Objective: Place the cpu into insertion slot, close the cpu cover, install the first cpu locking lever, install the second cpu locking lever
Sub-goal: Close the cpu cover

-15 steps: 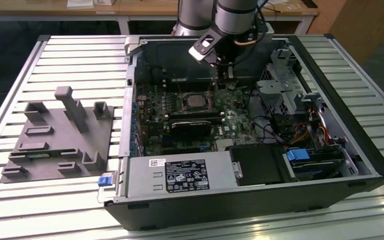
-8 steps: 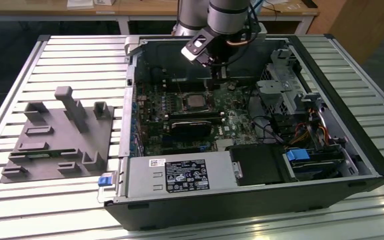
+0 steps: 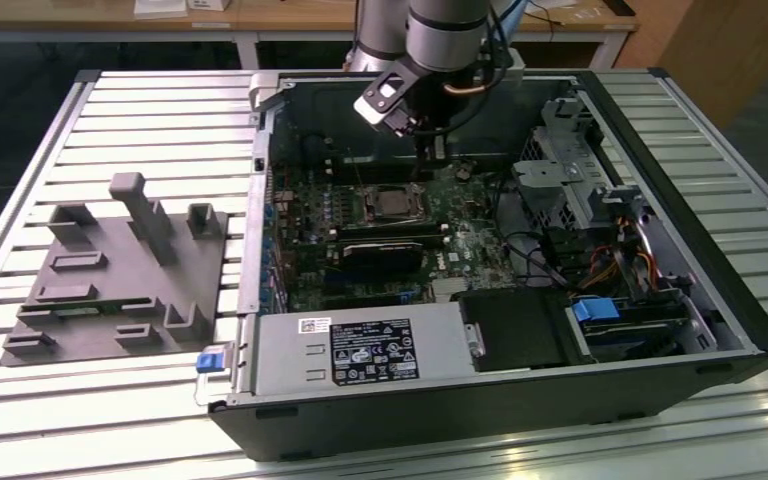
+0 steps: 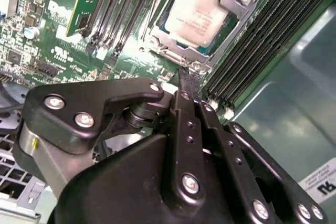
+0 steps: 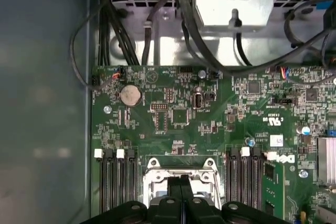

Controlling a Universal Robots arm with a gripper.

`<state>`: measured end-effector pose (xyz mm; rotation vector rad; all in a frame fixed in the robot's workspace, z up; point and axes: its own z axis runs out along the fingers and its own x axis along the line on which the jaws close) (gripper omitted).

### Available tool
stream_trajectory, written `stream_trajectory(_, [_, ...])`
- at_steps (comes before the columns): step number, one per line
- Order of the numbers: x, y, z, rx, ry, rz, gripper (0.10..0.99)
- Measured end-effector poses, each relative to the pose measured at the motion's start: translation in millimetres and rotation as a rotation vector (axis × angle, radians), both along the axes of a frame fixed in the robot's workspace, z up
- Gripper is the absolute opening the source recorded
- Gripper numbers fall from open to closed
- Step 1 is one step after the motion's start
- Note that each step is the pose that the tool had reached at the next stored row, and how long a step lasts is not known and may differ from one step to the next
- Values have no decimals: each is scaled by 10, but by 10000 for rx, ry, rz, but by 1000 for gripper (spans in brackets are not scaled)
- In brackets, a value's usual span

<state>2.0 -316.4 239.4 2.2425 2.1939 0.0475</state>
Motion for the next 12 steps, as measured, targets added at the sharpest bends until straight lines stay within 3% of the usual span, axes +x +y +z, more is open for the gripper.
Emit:
stream_trajectory(5, [-36,0,-49,1,-1,0,106])
stream_trajectory(12, [-46,0,-53,0,-1,-1,106])
